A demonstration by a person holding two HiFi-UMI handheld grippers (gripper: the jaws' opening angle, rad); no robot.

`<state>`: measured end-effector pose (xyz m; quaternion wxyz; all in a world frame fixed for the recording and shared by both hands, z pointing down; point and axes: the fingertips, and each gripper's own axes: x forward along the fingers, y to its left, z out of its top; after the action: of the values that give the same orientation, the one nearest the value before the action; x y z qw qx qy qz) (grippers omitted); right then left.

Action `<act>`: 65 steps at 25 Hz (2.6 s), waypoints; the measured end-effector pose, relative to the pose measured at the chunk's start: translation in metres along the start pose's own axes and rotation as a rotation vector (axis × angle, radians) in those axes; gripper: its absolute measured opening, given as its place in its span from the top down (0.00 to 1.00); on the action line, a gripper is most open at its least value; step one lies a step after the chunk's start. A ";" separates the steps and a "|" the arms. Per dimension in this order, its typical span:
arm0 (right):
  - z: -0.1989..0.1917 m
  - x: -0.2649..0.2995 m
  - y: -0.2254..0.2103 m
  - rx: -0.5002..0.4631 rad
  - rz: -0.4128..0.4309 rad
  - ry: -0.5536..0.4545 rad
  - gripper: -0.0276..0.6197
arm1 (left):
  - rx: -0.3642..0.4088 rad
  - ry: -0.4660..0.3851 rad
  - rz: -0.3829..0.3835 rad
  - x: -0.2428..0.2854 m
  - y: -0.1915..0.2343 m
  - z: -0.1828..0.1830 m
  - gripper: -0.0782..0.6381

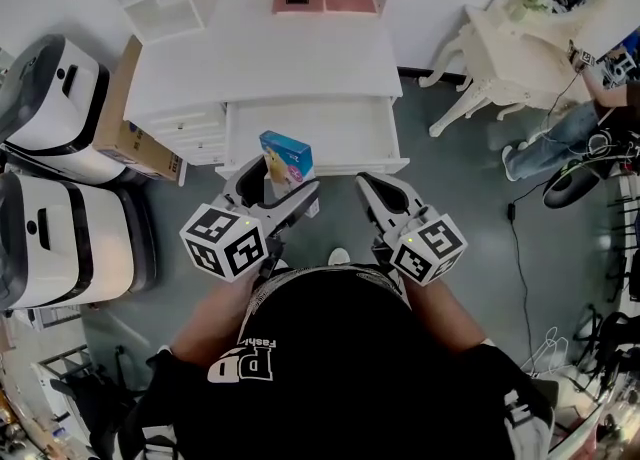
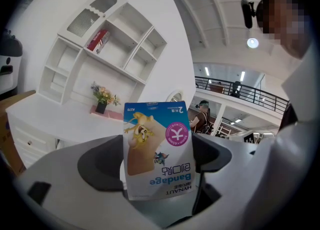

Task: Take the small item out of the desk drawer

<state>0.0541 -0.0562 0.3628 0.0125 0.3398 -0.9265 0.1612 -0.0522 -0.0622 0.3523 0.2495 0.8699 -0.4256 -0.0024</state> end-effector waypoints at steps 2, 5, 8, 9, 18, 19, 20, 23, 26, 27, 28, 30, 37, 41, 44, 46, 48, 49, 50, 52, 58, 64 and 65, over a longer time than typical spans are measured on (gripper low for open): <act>-0.003 0.002 0.007 -0.001 -0.007 0.000 0.95 | 0.000 -0.002 -0.005 -0.008 0.003 -0.001 0.30; -0.008 0.006 0.017 -0.009 -0.015 0.005 0.95 | 0.002 0.000 -0.013 -0.017 0.008 -0.005 0.30; -0.011 0.010 0.022 -0.010 -0.023 0.009 0.95 | -0.001 0.001 -0.018 -0.023 0.013 -0.006 0.30; -0.012 0.011 0.024 -0.009 -0.026 0.010 0.95 | 0.000 0.001 -0.019 -0.026 0.014 -0.005 0.30; -0.014 0.019 0.032 0.010 -0.028 0.016 0.95 | 0.002 0.027 -0.018 -0.033 0.020 -0.007 0.30; -0.015 0.019 0.032 0.012 -0.028 0.016 0.95 | 0.002 0.028 -0.018 -0.033 0.020 -0.008 0.30; -0.016 0.019 0.033 0.012 -0.028 0.016 0.95 | 0.002 0.030 -0.017 -0.034 0.020 -0.009 0.30; -0.016 0.021 0.036 0.008 -0.024 0.016 0.95 | 0.006 0.035 -0.017 -0.037 0.021 -0.010 0.30; -0.017 0.020 0.035 0.005 -0.025 0.012 0.95 | 0.014 0.037 -0.018 -0.036 0.021 -0.010 0.30; -0.016 0.020 0.035 0.003 -0.024 0.012 0.95 | 0.016 0.036 -0.019 -0.036 0.021 -0.009 0.30; -0.016 0.019 0.034 0.002 -0.024 0.011 0.95 | 0.019 0.036 -0.019 -0.036 0.020 -0.008 0.30; -0.014 0.019 0.033 0.001 -0.023 0.011 0.95 | 0.023 0.035 -0.021 -0.034 0.018 -0.006 0.30; -0.014 0.022 0.036 -0.004 -0.013 0.018 0.95 | 0.027 0.040 -0.028 -0.032 0.017 -0.006 0.30; -0.012 0.023 0.035 -0.010 -0.015 0.017 0.95 | 0.028 0.040 -0.025 -0.032 0.018 -0.005 0.30; -0.013 0.025 0.034 -0.007 -0.015 0.021 0.95 | 0.027 0.041 -0.023 -0.033 0.020 -0.005 0.30; -0.015 0.024 0.034 -0.004 -0.016 0.023 0.95 | 0.027 0.041 -0.022 -0.033 0.020 -0.006 0.30; -0.015 0.023 0.034 -0.004 -0.016 0.025 0.95 | 0.026 0.041 -0.021 -0.032 0.019 -0.006 0.30; -0.015 0.023 0.033 -0.004 -0.016 0.025 0.95 | 0.025 0.040 -0.021 -0.032 0.019 -0.006 0.30; -0.015 0.024 0.033 -0.003 -0.017 0.024 0.95 | 0.025 0.040 -0.020 -0.032 0.020 -0.006 0.30; -0.016 0.025 0.033 -0.003 -0.019 0.024 0.95 | 0.023 0.040 -0.019 -0.033 0.022 -0.006 0.30; -0.016 0.026 0.035 0.001 -0.020 0.020 0.95 | 0.022 0.038 -0.022 -0.033 0.022 -0.007 0.30; -0.014 0.025 0.033 0.000 -0.017 0.021 0.95 | 0.022 0.037 -0.022 -0.032 0.021 -0.005 0.30; -0.014 0.026 0.034 -0.001 -0.016 0.021 0.95 | 0.022 0.037 -0.022 -0.032 0.021 -0.005 0.30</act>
<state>0.0117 -0.0441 0.3696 0.0239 0.3456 -0.9236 0.1643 -0.0870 -0.0475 0.3590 0.2478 0.8770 -0.4115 0.0158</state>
